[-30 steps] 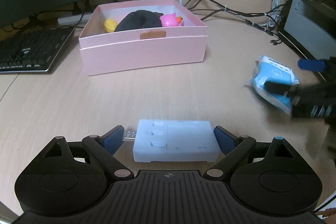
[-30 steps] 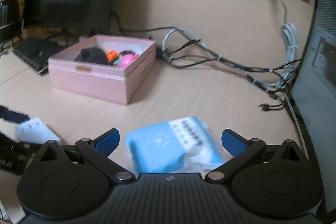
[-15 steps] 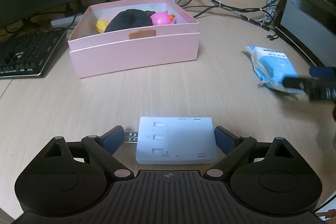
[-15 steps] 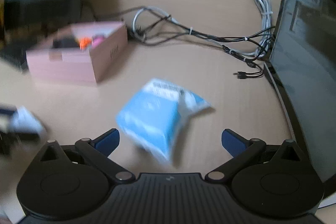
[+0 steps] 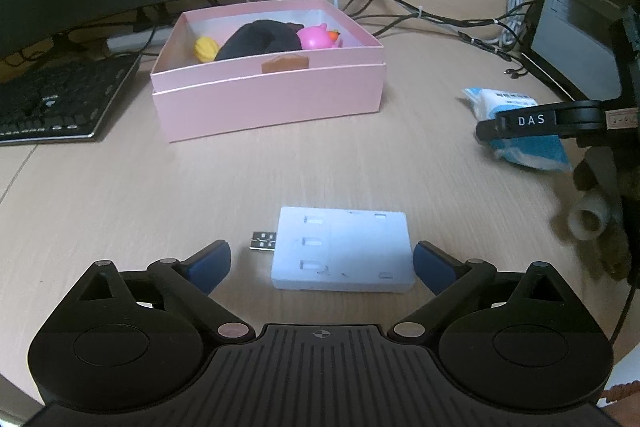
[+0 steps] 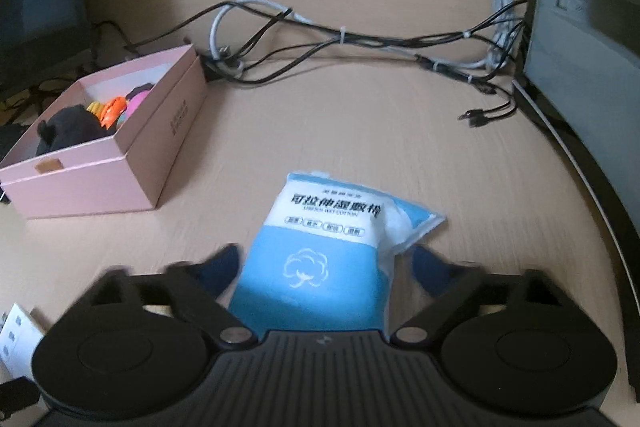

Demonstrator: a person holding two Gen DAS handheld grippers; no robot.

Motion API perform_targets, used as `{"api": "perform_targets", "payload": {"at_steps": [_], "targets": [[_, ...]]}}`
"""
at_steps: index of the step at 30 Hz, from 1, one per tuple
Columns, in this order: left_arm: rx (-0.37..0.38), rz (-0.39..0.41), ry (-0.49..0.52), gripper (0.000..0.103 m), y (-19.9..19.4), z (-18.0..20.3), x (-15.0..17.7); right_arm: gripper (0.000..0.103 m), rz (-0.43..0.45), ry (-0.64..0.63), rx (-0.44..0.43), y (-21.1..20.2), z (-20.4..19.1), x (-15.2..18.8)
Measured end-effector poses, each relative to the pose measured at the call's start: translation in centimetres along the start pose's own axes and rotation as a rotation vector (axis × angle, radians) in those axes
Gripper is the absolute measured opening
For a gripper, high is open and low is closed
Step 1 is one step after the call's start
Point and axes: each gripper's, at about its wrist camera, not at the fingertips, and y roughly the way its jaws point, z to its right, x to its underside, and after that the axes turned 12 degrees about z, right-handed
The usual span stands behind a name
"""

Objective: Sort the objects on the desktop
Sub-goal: 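Carry the white adapter and wipes packet into the pink box and open both grippers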

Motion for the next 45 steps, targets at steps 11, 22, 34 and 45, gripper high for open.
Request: {"api": "perform_targets", "payload": {"at_steps": [11, 22, 34, 45], "targets": [[-0.013, -0.012, 0.042, 0.101, 2.0, 1.0, 0.0, 0.057, 0.091, -0.156, -0.182, -7.4, -1.6, 0.6], [-0.005, 0.002, 0.056, 0.094, 1.5, 0.9, 0.2, 0.057, 0.044, -0.232, -0.291, -9.9, -3.8, 1.2], [-0.048, 0.371, 0.069, 0.094, -5.4, -1.9, -8.4, 0.057, 0.329, -0.281, -0.404, -14.6, -6.1, -8.2], [-0.074, 0.477, 0.031, 0.095, 1.8, -6.8, -16.6, 0.057, 0.425, -0.188, -0.411, -11.5, -9.3, -15.6]]}}
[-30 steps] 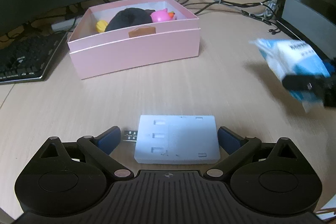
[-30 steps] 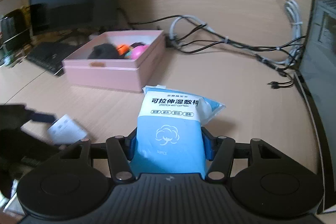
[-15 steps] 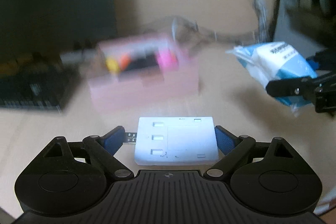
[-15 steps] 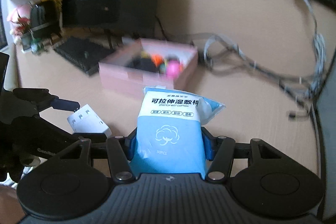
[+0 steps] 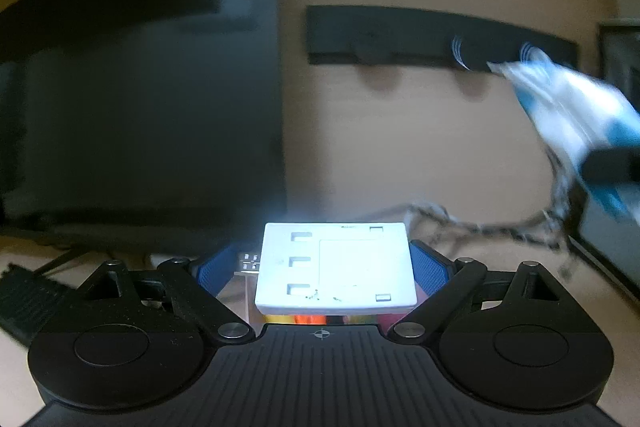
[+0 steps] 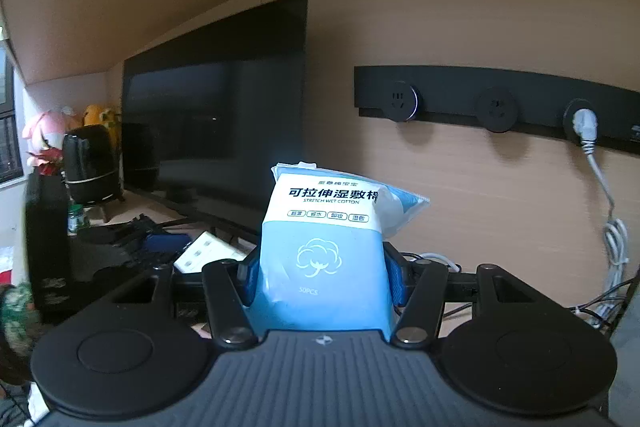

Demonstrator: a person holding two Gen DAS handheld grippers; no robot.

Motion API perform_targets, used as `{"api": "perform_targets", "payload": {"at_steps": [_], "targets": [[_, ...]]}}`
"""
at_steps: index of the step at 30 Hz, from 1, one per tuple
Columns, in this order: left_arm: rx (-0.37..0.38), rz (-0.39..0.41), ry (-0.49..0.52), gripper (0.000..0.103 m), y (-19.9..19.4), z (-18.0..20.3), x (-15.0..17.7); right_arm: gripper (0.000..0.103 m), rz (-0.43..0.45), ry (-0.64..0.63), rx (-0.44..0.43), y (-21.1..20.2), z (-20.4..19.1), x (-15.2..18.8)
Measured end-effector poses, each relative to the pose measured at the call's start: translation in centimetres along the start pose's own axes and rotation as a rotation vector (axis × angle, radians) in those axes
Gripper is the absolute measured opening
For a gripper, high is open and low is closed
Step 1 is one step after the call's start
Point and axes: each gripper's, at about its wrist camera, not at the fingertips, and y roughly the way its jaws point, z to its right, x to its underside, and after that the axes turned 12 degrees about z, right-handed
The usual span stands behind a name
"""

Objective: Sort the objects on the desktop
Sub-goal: 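Carry the white adapter and wipes packet into the pink box and open both grippers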

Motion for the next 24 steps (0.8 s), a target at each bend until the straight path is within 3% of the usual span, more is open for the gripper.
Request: {"api": "perform_targets", "payload": {"at_steps": [2, 5, 11, 15, 16, 18, 19, 24], "targets": [[0.006, -0.01, -0.044, 0.097, 2.9, -1.3, 0.5, 0.057, -0.026, 0.008, 0.01, 2.2, -0.1, 0.1], [0.018, -0.087, -0.092, 0.098, 4.7, -3.0, 2.2, 0.057, -0.079, -0.014, 0.022, 5.9, -0.6, 0.9], [0.02, -0.216, -0.146, 0.101, 2.2, -5.4, 7.0, 0.057, -0.187, -0.111, -0.026, 13.1, -1.6, 3.2], [0.004, -0.277, -0.198, 0.101, 0.7, -6.9, 8.4, 0.057, -0.254, -0.141, -0.08, 18.6, -3.2, 5.5], [0.0, -0.284, -0.199, 0.101, 0.3, -7.1, 8.6, 0.058, -0.269, -0.146, -0.085, 19.7, -3.5, 6.2], [-0.011, -0.296, -0.201, 0.102, -0.3, -7.7, 8.8, 0.077, -0.3, -0.124, -0.084, 21.1, -4.2, 7.4], [-0.018, -0.303, -0.205, 0.102, -0.8, -8.3, 9.0, 0.081, -0.313, -0.103, -0.095, 21.8, -4.5, 7.7], [-0.074, -0.338, -0.26, 0.102, -3.2, -10.5, 10.1, 0.084, -0.35, -0.066, -0.086, 22.2, -6.0, 8.8]]}}
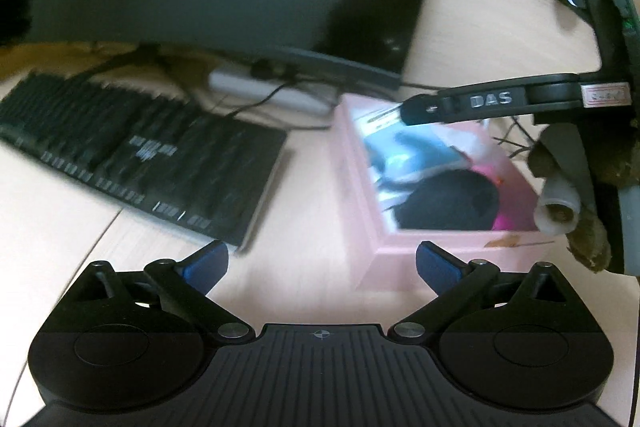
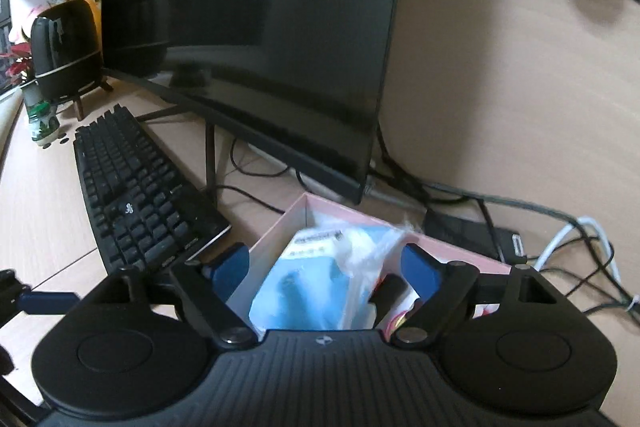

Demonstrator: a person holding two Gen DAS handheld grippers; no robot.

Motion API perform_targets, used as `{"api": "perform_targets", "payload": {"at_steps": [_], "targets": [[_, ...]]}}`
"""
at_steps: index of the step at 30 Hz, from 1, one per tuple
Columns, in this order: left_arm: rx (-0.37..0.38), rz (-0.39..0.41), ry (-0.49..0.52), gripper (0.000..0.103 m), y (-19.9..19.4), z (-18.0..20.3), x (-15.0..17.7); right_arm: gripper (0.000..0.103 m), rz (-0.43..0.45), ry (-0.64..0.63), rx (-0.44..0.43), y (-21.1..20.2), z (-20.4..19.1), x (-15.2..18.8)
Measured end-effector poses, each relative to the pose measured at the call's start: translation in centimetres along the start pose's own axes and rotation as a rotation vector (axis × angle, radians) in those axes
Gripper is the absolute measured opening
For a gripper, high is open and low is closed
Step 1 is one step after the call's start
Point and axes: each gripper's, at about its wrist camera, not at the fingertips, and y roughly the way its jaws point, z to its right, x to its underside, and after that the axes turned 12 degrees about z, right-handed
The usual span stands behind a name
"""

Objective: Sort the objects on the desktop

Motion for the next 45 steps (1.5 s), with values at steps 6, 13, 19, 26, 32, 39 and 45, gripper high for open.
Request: {"api": "perform_targets", "payload": {"at_steps": [6, 13, 19, 26, 32, 39, 45], "targets": [[-0.023, -0.041, -0.053, 0.103, -0.6, -1.1, 1.3, 0.05, -0.047, 0.144, -0.086, 0.5, -0.5, 0.7], [0.017, -0.04, -0.003, 0.103, -0.9, 1.7, 1.7, 0.05, -0.076, 0.316, -0.016, 1.1, 2.3, 2.2], [0.039, -0.066, 0.07, 0.103, -1.9, 5.3, 4.0, 0.067, 0.074, 0.23, 0.007, -7.4, 2.8, 3.4], [0.059, -0.017, 0.136, 0.103, -3.8, 9.8, 6.9, 0.103, 0.12, 0.091, 0.119, -18.8, 3.5, 9.1], [0.06, -0.009, 0.151, 0.103, -4.0, 12.2, 9.1, 0.103, 0.049, -0.039, 0.18, -23.7, 3.7, 16.7], [-0.011, -0.03, 0.173, 0.103, -2.7, 13.0, 10.1, 0.103, -0.045, 0.019, 0.184, -24.3, 6.0, 21.2], [-0.039, -0.026, 0.219, 0.103, -2.3, 13.4, 10.4, 0.103, -0.026, -0.014, 0.173, -23.4, 6.8, 21.9]]}}
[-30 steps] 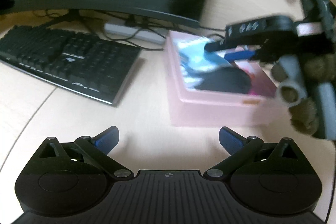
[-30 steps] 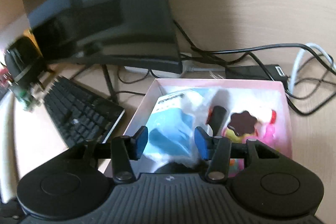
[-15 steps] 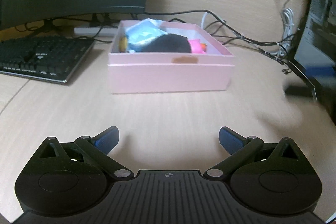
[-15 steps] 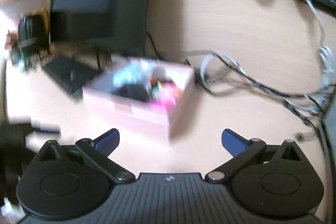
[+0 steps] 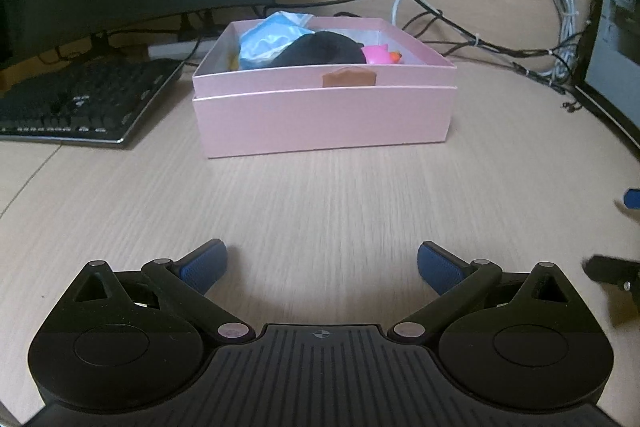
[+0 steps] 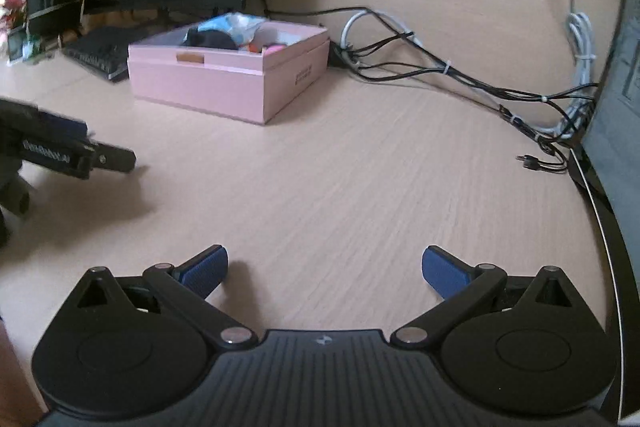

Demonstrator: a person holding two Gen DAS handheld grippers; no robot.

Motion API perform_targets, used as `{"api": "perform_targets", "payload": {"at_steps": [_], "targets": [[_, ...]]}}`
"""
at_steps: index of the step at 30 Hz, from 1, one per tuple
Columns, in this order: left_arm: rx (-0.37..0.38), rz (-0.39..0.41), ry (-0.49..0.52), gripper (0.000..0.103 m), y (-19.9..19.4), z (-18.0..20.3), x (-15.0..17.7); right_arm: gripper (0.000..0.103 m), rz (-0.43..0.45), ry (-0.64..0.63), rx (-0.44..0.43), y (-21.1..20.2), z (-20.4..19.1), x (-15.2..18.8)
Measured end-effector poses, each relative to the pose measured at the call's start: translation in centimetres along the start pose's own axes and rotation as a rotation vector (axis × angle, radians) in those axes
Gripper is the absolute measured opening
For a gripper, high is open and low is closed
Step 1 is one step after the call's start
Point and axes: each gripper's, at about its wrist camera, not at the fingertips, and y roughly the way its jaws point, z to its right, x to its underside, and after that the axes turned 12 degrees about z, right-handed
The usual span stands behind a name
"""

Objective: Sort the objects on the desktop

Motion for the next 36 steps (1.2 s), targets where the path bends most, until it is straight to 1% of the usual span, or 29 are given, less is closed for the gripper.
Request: {"api": "perform_targets", "payload": {"at_steps": [3, 6, 11, 36], "targets": [[-0.001, -0.001, 0.007, 0.103, 0.1, 0.0, -0.1, 0.103, -0.002, 0.004, -0.067, 1.0, 0.3, -0.4], [-0.008, -0.002, 0.003, 0.103, 0.6, -0.2, -0.3, 0.103, 0.003, 0.028, -0.161, 2.1, 0.6, -0.6], [-0.007, 0.0, 0.003, 0.103, 0.9, -0.3, -0.4, 0.103, -0.001, 0.022, -0.157, 3.0, 0.4, -1.1], [-0.003, 0.003, 0.004, 0.103, 1.1, -0.3, -0.5, 0.103, 0.0, 0.022, -0.157, 2.9, 0.4, -1.1]]}}
